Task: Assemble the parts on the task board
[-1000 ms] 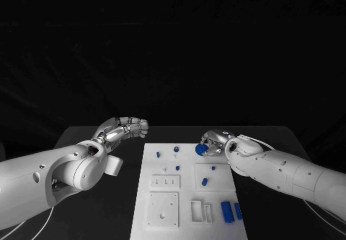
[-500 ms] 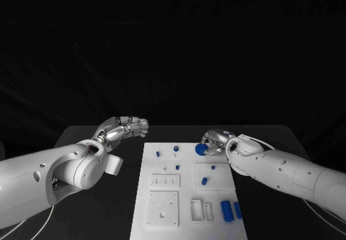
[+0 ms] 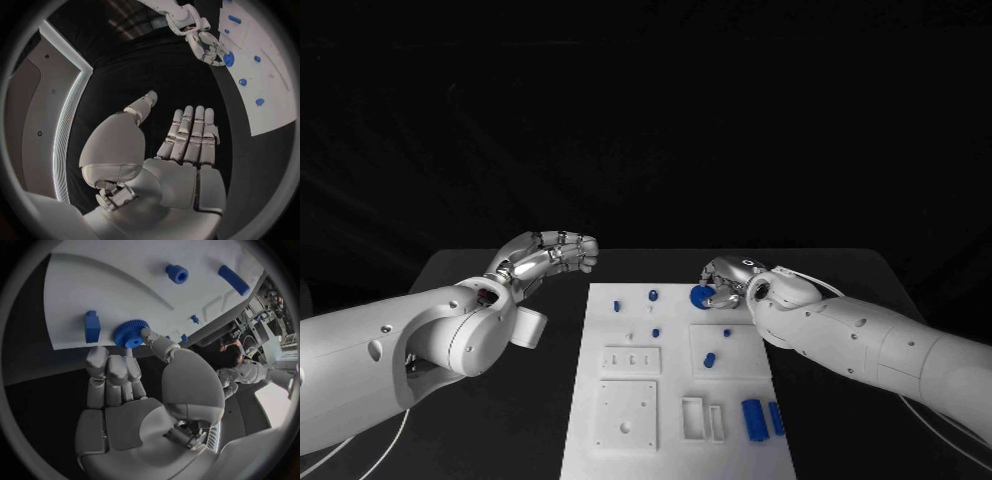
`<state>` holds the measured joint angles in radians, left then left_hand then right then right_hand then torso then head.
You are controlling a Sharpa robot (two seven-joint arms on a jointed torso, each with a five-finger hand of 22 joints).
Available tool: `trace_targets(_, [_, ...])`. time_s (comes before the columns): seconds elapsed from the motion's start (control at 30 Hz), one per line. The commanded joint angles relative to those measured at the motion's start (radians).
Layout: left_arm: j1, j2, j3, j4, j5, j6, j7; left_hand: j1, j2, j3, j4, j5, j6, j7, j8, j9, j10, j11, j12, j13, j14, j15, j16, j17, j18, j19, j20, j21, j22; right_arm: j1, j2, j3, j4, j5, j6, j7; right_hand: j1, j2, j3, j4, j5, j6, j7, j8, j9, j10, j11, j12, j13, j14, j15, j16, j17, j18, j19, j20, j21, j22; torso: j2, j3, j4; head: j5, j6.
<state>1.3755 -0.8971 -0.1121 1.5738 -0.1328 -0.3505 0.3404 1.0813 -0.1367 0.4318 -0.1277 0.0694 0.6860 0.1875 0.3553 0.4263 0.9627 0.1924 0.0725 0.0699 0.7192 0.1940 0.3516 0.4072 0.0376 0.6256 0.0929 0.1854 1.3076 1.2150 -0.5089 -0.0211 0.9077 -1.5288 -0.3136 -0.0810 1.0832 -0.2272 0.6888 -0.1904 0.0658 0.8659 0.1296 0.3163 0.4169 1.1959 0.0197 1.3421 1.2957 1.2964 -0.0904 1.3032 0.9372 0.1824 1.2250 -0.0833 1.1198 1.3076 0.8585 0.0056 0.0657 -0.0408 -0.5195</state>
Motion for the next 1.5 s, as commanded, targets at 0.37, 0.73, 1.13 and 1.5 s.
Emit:
trace_targets(0.37, [0.001,0.002,0.001,0.000,-0.008,0.015,0.001,-0.008,0.002,-0.001,-0.006,-0.002,0.006,0.022,-0.005,-0.002,0.004,0.002,-0.004,-0.001,0.005,0.000,-0.007,-0.002,0.018,0.004,-0.001,-0.004,0.022,-0.008,-0.005,-0.010,0.002,-0.071,0.040,-0.029,0.011,0.014,0.015,-0.013,-0.009,0.033,0.007,0.013,0.004,0.016,0.005,0.005,0.007,-0.001,0.005,-0.002,0.005,0.079,-0.008,-0.005,0.007,0.020,-0.001,-0.0002,-0.0010,0.000,-0.009])
trace_targets(0.73, [0.001,0.003,0.001,0.000,-0.008,0.014,0.001,-0.008,0.003,-0.001,-0.006,-0.002,0.006,0.022,-0.005,-0.002,0.004,0.002,-0.004,-0.001,0.005,0.000,-0.007,-0.002,0.018,0.004,0.000,-0.004,0.022,-0.008,-0.011,-0.011,0.034,-0.162,-0.040,-0.029,0.026,0.079,0.100,-0.060,0.032,0.117,-0.016,0.045,0.020,0.032,-0.017,0.006,0.019,0.001,-0.014,-0.009,0.013,0.079,-0.015,0.003,0.021,0.020,-0.002,0.0001,-0.0005,0.000,-0.009])
trace_targets(1.13, [0.001,-0.004,0.001,0.004,-0.011,0.012,0.002,-0.008,0.003,0.000,-0.007,-0.002,0.007,0.022,-0.005,-0.002,0.005,0.002,-0.004,-0.001,0.005,0.000,-0.008,-0.002,0.018,0.004,0.000,-0.004,0.022,-0.004,-0.045,-0.011,0.171,-0.254,-0.185,-0.095,0.008,0.038,0.116,-0.034,0.013,0.134,-0.024,0.046,0.028,0.037,-0.023,0.003,0.022,0.005,-0.022,-0.013,0.017,0.079,-0.007,0.000,0.026,0.017,-0.002,-0.0011,-0.0021,0.004,-0.005])
trace_targets(1.5, [0.001,0.000,0.001,-0.002,-0.012,0.011,0.003,-0.008,0.003,0.000,-0.008,-0.002,0.008,0.022,-0.005,-0.002,0.004,0.002,-0.004,-0.001,0.005,0.000,-0.008,-0.002,0.018,0.004,0.000,-0.004,0.022,0.000,0.012,-0.012,0.237,-0.307,-0.201,-0.119,0.015,-0.009,0.128,0.012,-0.004,0.139,-0.026,0.044,0.034,0.044,-0.027,0.000,0.024,0.010,-0.024,-0.016,0.021,0.079,0.004,-0.006,0.032,0.016,-0.001,-0.0006,-0.0002,0.008,0.004])
